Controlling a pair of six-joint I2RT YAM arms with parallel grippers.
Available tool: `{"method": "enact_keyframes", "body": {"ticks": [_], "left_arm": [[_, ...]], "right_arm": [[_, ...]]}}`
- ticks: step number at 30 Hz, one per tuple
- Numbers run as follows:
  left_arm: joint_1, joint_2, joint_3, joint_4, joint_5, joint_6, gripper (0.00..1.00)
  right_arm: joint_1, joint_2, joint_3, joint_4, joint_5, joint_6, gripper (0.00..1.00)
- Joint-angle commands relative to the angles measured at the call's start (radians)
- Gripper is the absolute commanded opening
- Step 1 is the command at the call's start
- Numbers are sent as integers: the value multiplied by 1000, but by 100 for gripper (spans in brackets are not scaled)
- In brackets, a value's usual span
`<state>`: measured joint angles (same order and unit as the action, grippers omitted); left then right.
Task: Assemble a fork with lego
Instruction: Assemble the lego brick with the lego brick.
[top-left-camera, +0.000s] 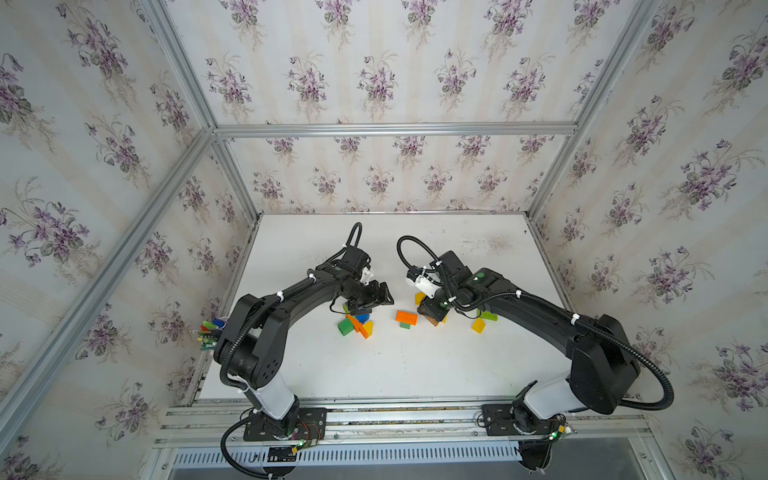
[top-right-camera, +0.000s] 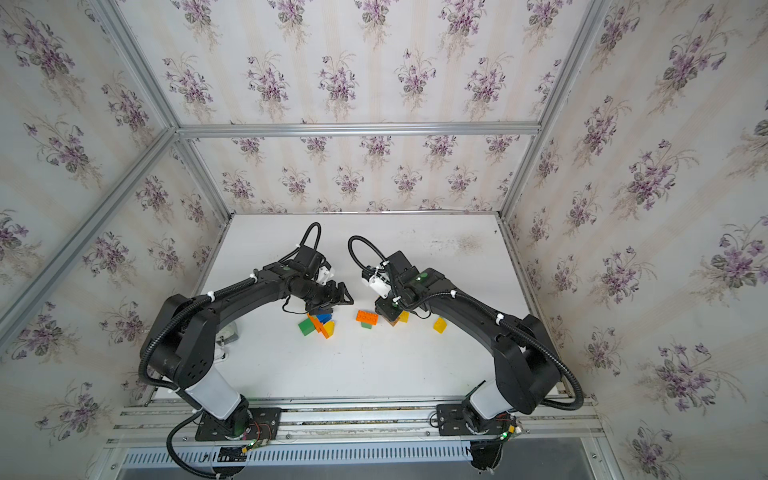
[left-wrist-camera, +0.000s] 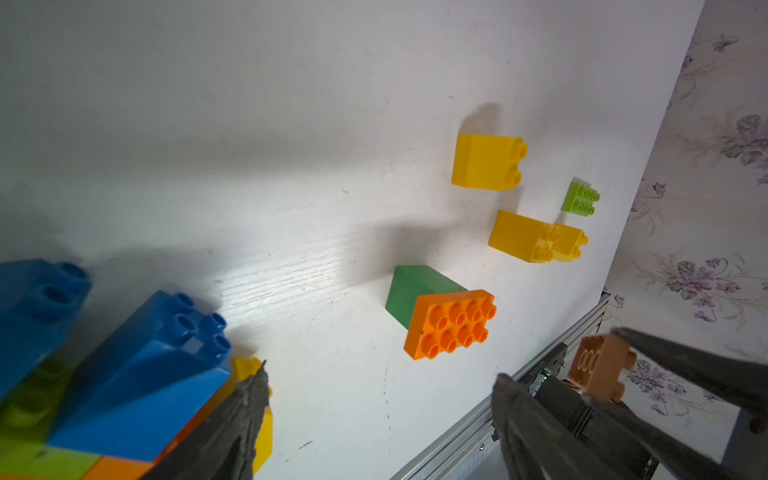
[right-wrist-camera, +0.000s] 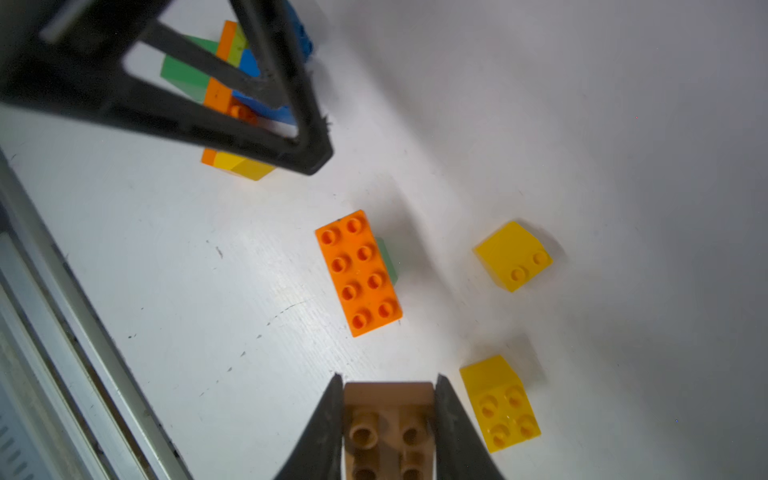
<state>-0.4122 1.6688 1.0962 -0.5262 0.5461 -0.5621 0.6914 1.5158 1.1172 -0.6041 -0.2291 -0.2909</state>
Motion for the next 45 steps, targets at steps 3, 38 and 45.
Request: {"method": "enact_keyframes", "body": {"ticks": [3, 38, 45], "left_arm": [[59, -43, -37, -19, 9, 41, 86], [18, 15, -78, 158, 197, -39, 74], [-23, 40, -134, 312, 231, -135, 64]], "right_arm": [[5, 75, 87, -65, -45, -131, 21], [82, 294, 251, -208, 60, -304, 20], [64, 251, 206, -154, 1, -300, 20]]}}
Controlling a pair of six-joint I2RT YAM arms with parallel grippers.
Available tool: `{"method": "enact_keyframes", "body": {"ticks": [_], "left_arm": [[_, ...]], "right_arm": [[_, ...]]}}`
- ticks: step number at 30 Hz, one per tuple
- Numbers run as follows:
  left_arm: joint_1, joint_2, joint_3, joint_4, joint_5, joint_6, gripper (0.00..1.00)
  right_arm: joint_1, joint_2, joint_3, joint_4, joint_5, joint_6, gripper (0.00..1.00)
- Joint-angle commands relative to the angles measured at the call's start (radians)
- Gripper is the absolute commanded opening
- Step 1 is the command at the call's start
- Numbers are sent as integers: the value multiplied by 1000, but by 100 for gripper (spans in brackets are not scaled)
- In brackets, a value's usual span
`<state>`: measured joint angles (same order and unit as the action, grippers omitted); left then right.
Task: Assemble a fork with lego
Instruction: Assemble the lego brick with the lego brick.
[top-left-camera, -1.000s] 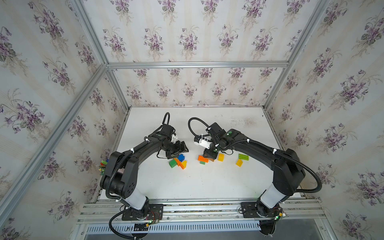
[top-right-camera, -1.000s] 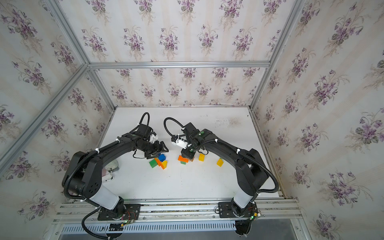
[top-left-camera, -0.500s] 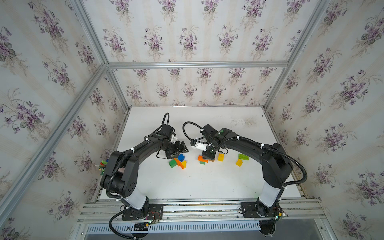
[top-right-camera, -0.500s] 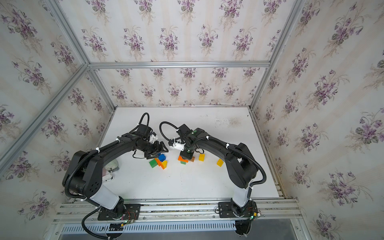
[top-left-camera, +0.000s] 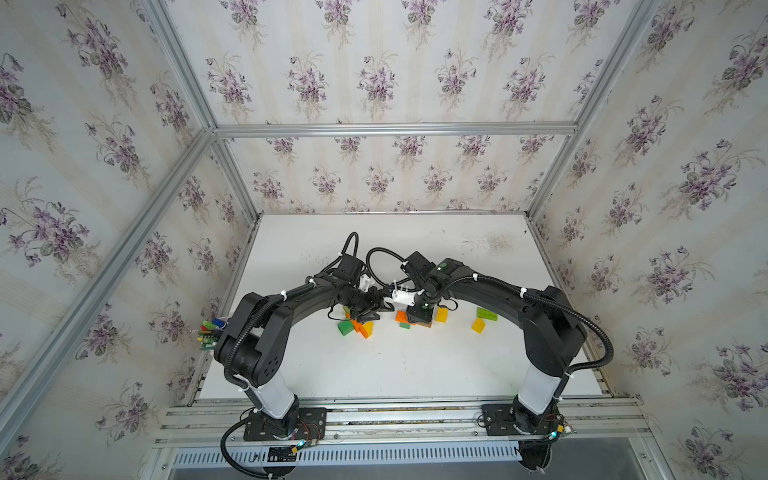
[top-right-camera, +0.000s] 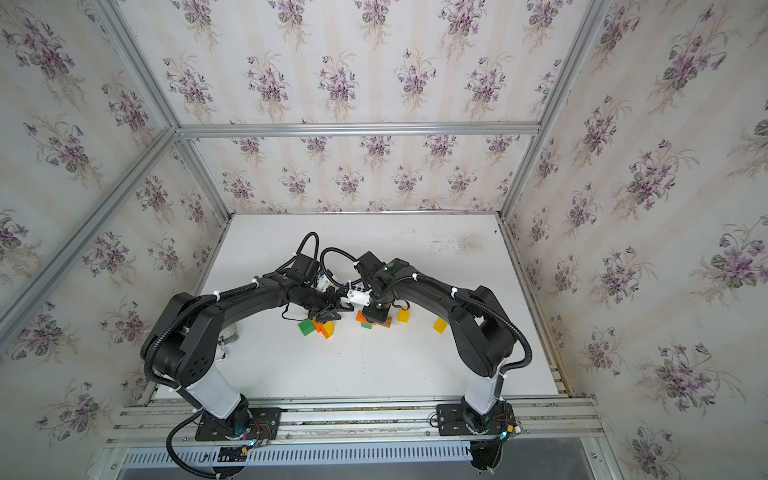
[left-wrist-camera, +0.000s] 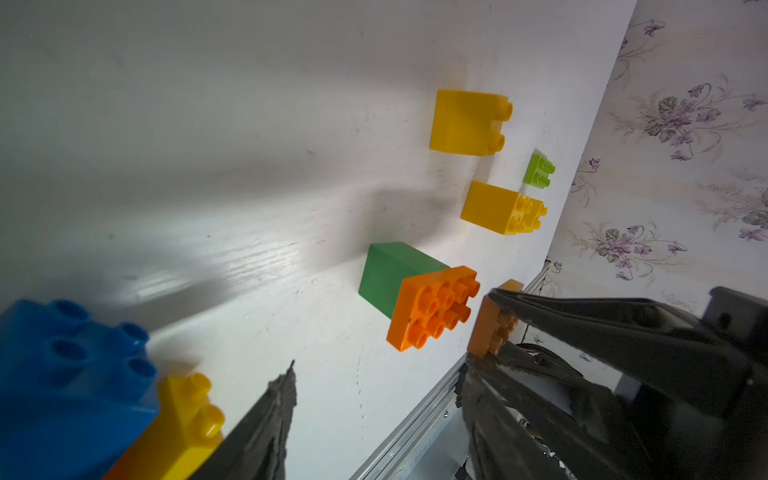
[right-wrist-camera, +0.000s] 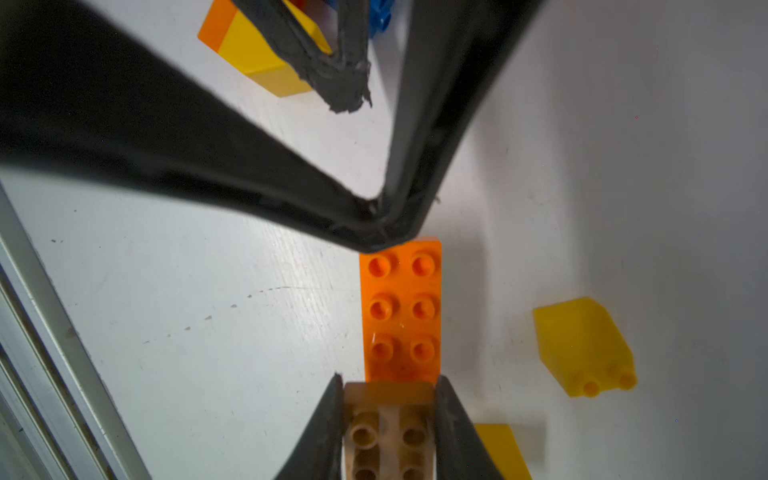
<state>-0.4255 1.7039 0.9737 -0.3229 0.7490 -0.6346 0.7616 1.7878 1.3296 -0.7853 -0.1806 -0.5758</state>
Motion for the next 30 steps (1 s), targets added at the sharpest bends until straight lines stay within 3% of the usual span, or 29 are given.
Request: {"method": "enact_keyframes", "body": {"ticks": [1, 17, 30], "left_arm": [[-14, 5, -17, 124, 28, -68, 64], [-45, 45, -145, 454, 66, -212, 56], [-53, 87, -176, 488, 70, -206, 48]], "right_arm": [[-9, -27, -10, 33, -51, -15, 20], [-45, -61, -50, 73, -104, -15, 20], [-45, -11, -45, 84, -88, -32, 20]]}}
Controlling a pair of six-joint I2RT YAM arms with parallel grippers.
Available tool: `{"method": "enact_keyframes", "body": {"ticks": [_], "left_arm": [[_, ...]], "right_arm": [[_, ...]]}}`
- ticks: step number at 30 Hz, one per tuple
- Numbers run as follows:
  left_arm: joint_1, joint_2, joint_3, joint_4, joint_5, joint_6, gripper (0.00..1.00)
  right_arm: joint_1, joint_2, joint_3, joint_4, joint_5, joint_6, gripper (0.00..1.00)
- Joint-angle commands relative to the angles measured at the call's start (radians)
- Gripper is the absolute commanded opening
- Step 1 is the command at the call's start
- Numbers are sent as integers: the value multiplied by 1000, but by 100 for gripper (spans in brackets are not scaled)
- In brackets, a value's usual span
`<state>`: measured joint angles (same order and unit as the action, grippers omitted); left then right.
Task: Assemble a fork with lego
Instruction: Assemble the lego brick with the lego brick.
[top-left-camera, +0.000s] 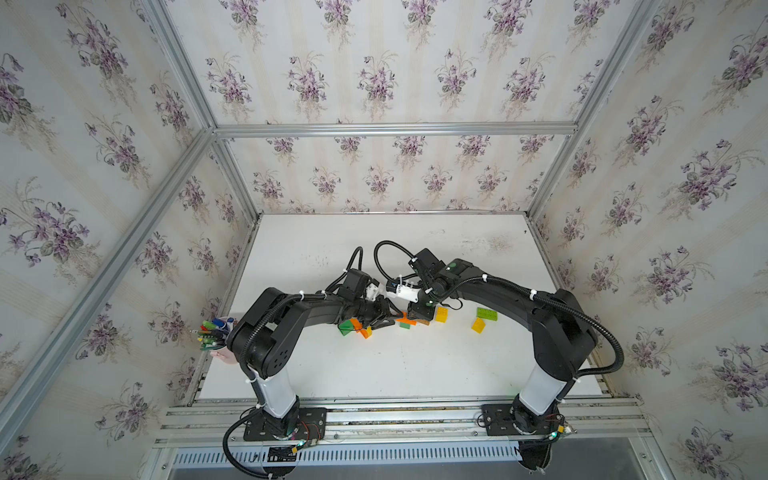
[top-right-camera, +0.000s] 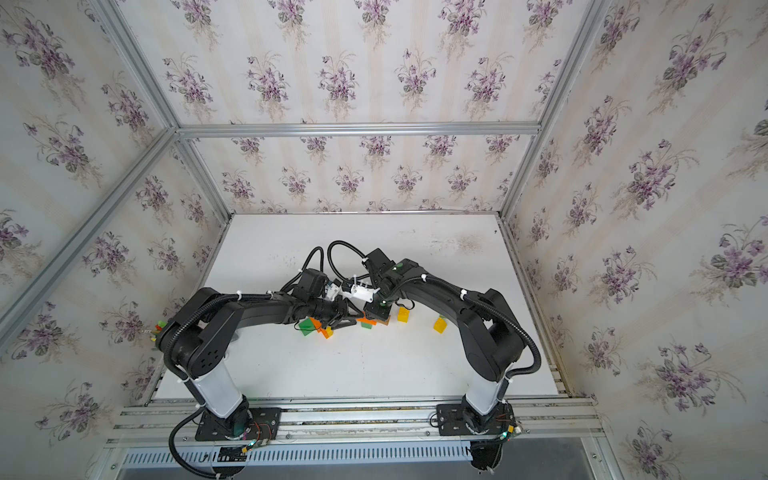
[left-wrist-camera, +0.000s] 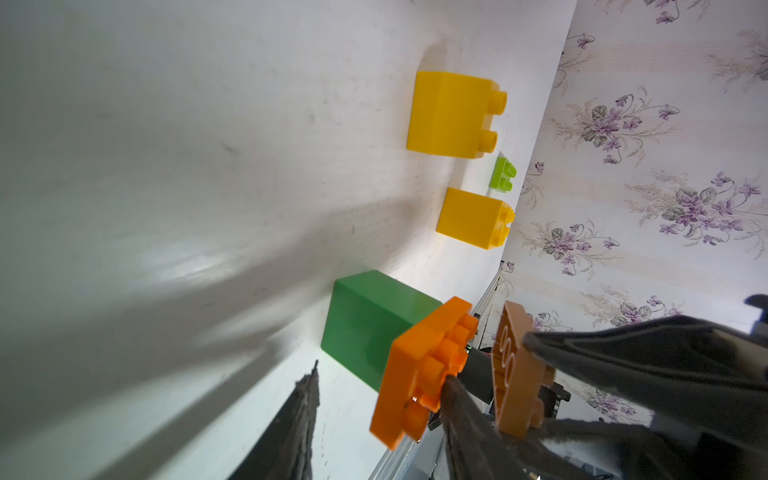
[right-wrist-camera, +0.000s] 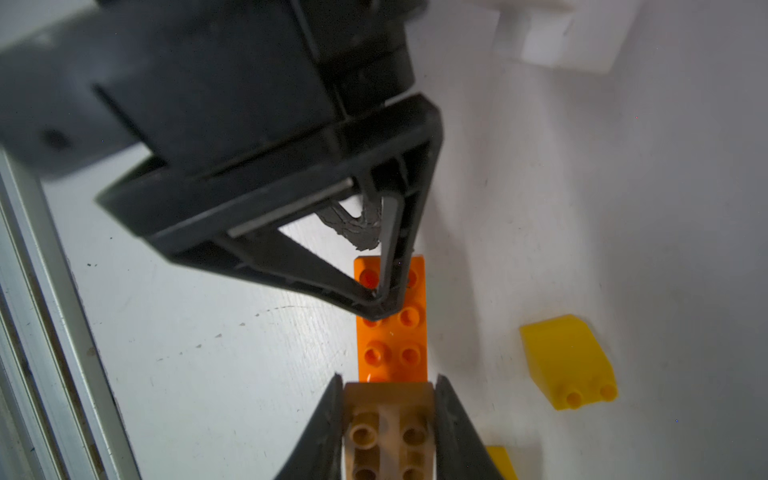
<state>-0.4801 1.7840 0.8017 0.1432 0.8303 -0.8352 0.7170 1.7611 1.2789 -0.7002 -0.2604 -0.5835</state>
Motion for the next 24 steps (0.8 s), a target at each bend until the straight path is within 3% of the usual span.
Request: {"method": "enact_keyframes", "body": {"ticks": [1, 24], "left_arm": [[1, 8, -4, 20, -9, -3, 48], [3, 37, -27, 10, -19, 9, 45]], "right_arm": [[-1, 20, 6, -1, -12, -23, 20], [9, 71, 1, -9, -13, 3, 20]]}}
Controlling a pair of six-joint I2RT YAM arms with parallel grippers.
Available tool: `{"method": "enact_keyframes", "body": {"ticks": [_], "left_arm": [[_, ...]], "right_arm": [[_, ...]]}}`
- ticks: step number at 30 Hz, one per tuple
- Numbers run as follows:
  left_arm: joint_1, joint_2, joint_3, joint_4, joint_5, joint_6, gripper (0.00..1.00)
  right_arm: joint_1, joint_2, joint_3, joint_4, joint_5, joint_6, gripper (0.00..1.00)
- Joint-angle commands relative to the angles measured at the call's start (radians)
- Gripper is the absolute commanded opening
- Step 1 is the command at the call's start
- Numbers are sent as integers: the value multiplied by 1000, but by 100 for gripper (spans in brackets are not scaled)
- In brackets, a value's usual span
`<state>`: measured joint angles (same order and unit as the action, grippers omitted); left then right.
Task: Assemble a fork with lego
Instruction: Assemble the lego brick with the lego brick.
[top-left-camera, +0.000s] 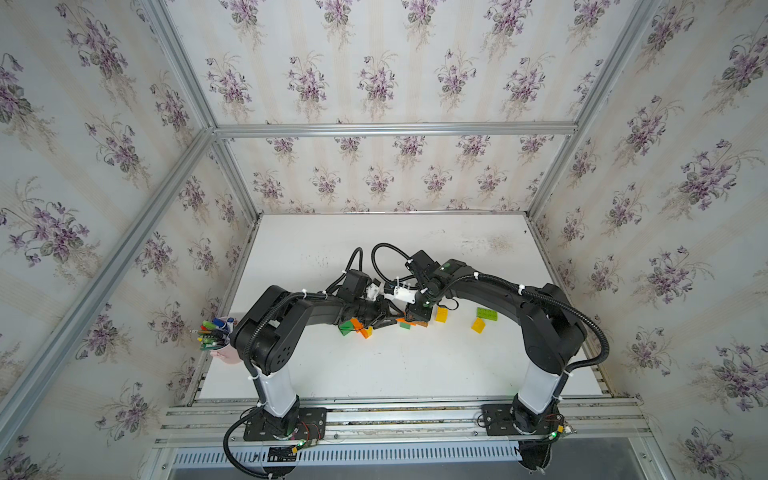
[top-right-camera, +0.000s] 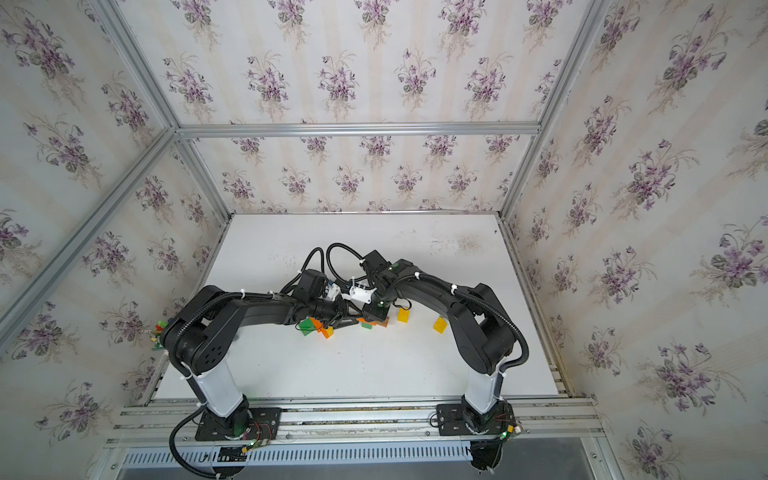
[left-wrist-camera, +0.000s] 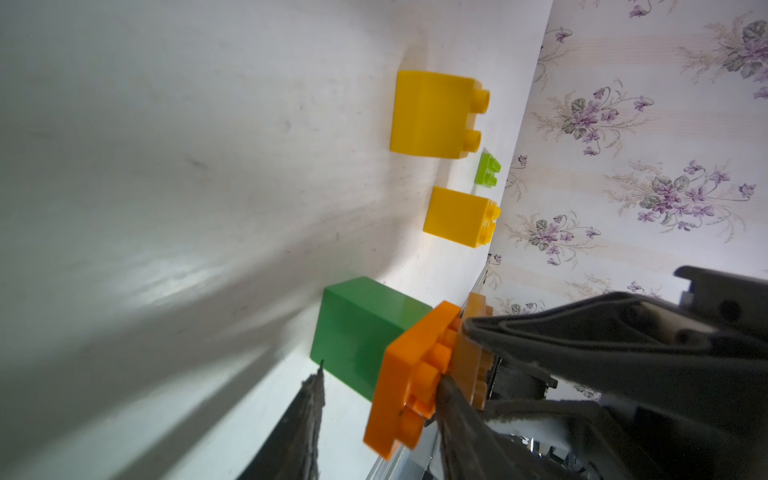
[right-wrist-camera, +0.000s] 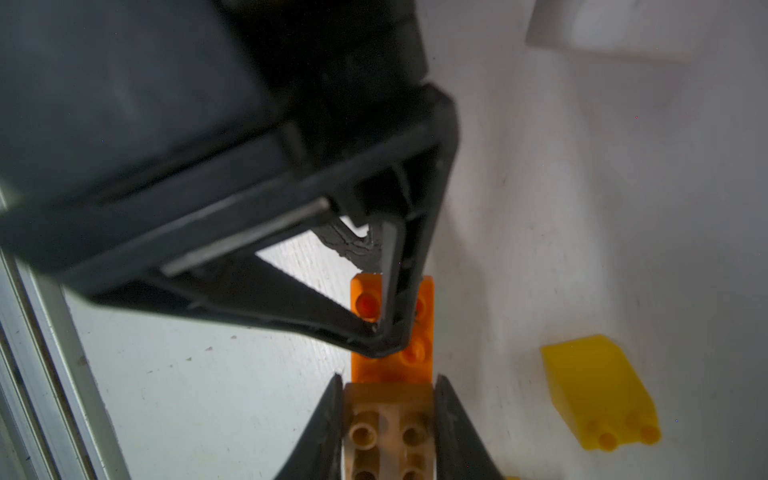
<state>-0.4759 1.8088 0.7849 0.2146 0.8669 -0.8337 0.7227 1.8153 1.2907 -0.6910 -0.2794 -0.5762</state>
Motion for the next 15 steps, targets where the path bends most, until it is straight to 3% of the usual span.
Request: {"method": "enact_keyframes", "body": {"ticks": [1, 15], "left_arm": [[-1, 13, -14, -59, -57, 7, 44], [22, 24, -27, -65, -52, 18, 45]], "right_arm": [[4, 21, -14, -18, 14, -4, 20], [10, -15, -62, -26, -3, -19, 20]]}}
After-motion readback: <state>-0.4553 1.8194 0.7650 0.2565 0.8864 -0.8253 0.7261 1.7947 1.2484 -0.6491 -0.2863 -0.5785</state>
